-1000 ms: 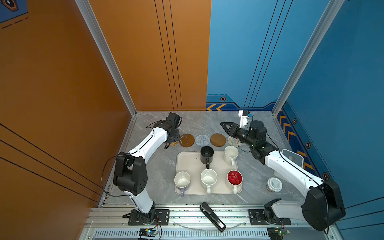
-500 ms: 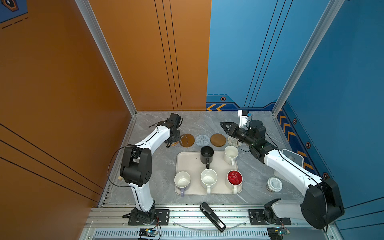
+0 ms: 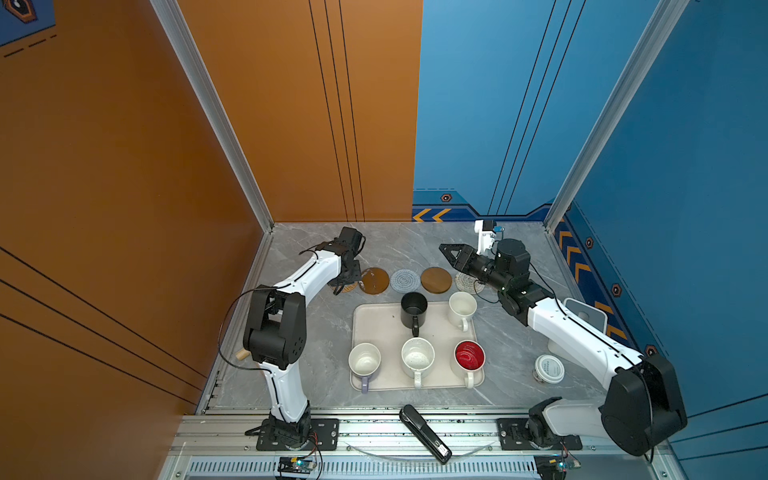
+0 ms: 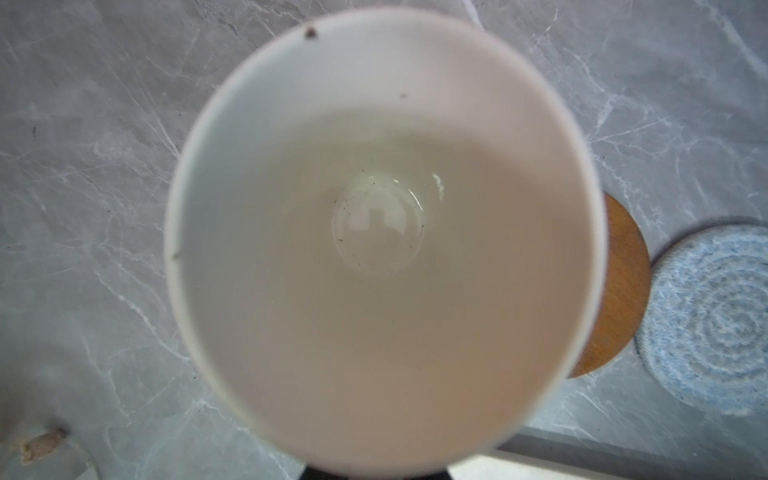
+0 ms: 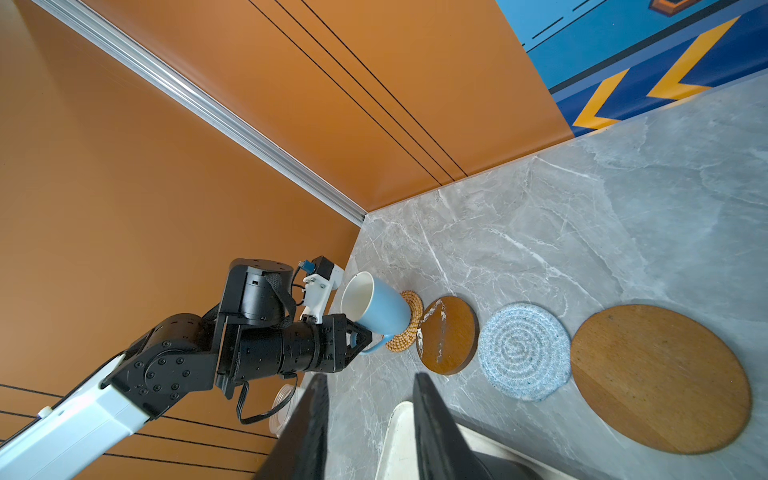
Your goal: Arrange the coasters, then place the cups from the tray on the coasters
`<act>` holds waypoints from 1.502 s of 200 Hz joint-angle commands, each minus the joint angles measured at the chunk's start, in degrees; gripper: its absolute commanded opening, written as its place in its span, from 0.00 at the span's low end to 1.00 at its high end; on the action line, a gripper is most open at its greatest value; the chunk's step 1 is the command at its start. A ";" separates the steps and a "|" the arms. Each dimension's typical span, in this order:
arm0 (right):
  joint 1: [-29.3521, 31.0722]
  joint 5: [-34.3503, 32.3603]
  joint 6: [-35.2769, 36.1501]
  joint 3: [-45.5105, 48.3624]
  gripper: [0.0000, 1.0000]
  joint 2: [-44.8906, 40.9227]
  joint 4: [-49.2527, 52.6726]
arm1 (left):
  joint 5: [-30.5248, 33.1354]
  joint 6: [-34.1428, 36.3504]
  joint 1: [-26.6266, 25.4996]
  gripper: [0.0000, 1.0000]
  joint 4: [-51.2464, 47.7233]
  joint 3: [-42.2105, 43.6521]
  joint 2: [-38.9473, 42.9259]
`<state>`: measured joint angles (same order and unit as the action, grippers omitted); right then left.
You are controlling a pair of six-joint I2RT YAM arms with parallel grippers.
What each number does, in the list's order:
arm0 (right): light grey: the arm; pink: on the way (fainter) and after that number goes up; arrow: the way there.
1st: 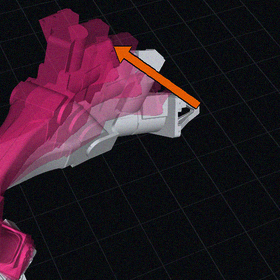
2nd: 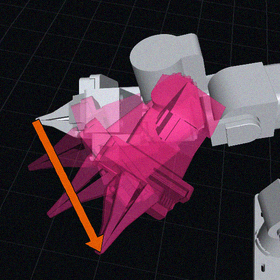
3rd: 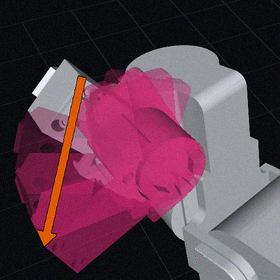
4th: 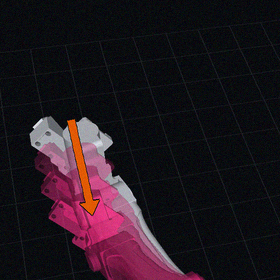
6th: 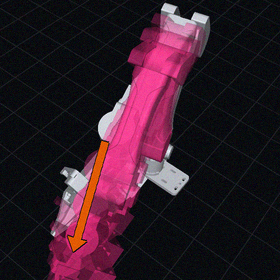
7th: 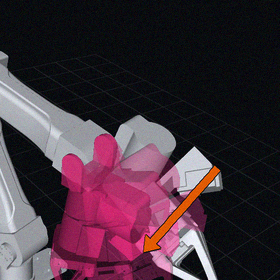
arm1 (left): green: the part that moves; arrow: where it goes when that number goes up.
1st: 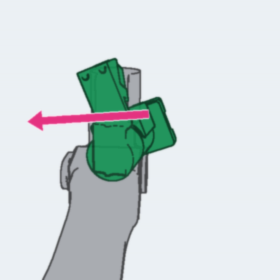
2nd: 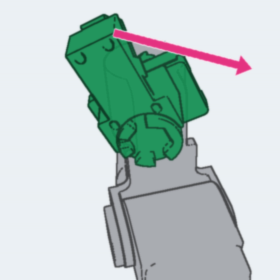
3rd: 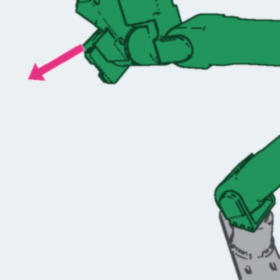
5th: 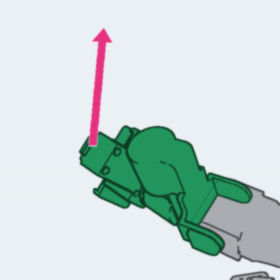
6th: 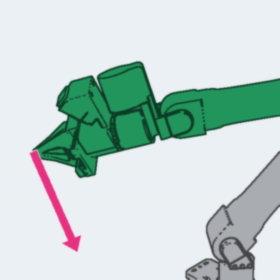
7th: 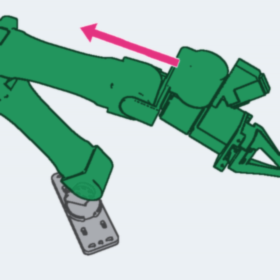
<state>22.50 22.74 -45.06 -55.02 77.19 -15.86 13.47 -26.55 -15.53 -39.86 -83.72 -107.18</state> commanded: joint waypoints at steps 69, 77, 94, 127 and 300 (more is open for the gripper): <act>0.17 1.25 0.14 -2.02 0.32 0.37 1.21 | 0.68 0.01 1.07 0.00 2.81 0.09 0.21; 0.17 1.26 0.10 -2.08 0.32 0.46 1.29 | 0.43 0.00 1.03 0.00 2.77 0.27 0.13; 0.17 1.25 0.14 -2.11 0.33 0.59 1.30 | 0.28 -0.07 1.03 0.00 2.77 0.66 0.19; 0.27 1.34 0.08 -2.19 0.32 0.62 1.53 | 0.04 -0.01 1.03 0.00 2.77 1.25 0.63; 0.61 1.68 0.10 -2.26 0.33 -0.04 1.19 | -1.28 1.71 0.94 0.41 2.71 4.08 3.65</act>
<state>22.61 23.00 -45.06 -55.24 77.38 -15.42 13.06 -25.26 -14.98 -36.95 -80.64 -106.50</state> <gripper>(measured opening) 0.333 0.402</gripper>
